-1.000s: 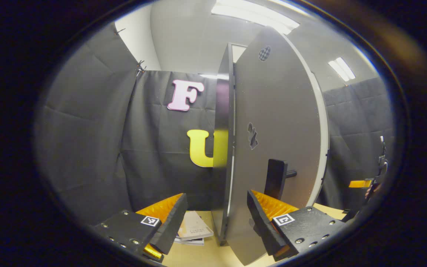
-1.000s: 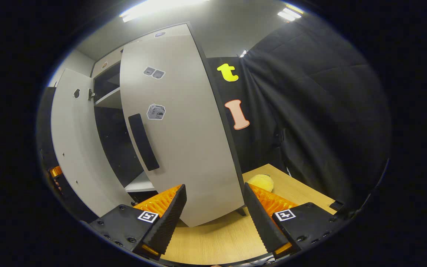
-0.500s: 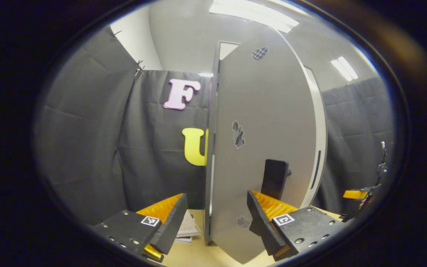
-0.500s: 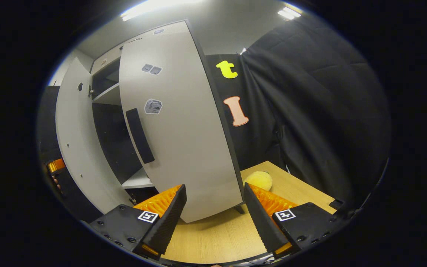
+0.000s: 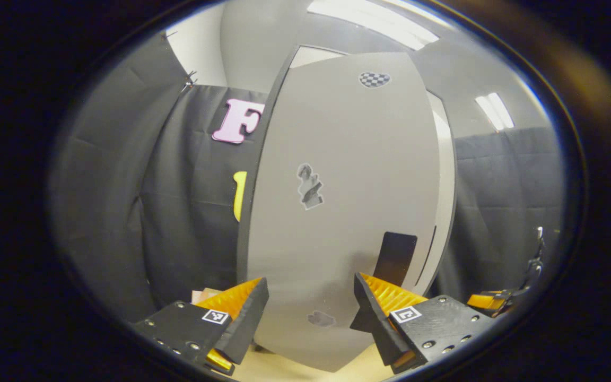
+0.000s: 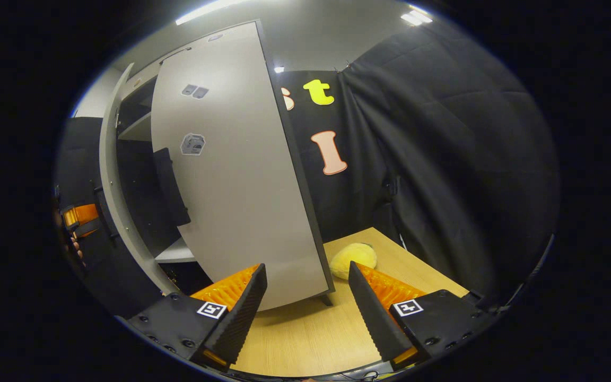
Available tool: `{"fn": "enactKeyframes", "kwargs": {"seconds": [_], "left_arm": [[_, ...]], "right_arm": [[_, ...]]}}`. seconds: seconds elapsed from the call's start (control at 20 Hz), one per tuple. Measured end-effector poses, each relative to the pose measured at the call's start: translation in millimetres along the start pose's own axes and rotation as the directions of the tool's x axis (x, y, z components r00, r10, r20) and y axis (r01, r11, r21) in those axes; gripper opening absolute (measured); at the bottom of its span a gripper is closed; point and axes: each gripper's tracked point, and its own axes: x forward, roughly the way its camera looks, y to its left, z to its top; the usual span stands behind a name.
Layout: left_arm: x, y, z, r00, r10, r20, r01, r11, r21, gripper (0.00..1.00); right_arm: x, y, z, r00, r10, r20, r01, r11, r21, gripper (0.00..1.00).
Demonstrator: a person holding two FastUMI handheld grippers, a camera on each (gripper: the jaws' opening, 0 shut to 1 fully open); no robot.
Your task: Grab one shoe with the right hand and put it into the shoe cabinet, grab the other shoe with the left hand and put it into the shoe cabinet; then close the right door with the right hand and the left door with the left hand.
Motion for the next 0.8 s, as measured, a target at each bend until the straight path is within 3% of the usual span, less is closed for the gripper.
{"fn": "enactKeyframes", "kwargs": {"seconds": [0.15,0.2,0.35,0.55,0.8], "left_arm": [[5,-3,7,0.996,0.086,0.025,-0.086,0.996,-0.023,1.00],[1,-4,11,0.992,0.122,0.039,-0.121,0.992,-0.017,0.94],[-21,-26,13,0.987,0.149,0.068,-0.150,0.989,0.010,0.97],[-62,-45,19,0.970,0.208,0.123,-0.212,0.977,0.026,0.94],[-111,-53,18,0.943,0.272,0.191,-0.270,0.962,-0.037,0.99]], "right_arm": [[12,-8,9,0.999,0.033,-0.022,-0.033,0.999,-0.021,0.98],[15,-11,11,0.998,0.049,-0.032,-0.050,0.998,-0.032,0.98],[30,-24,17,0.995,0.084,-0.054,-0.089,0.993,-0.084,0.98],[48,-14,29,0.983,0.175,-0.058,-0.179,0.982,-0.062,0.98],[47,-3,47,0.963,0.267,-0.032,-0.268,0.957,-0.110,0.98]]}}
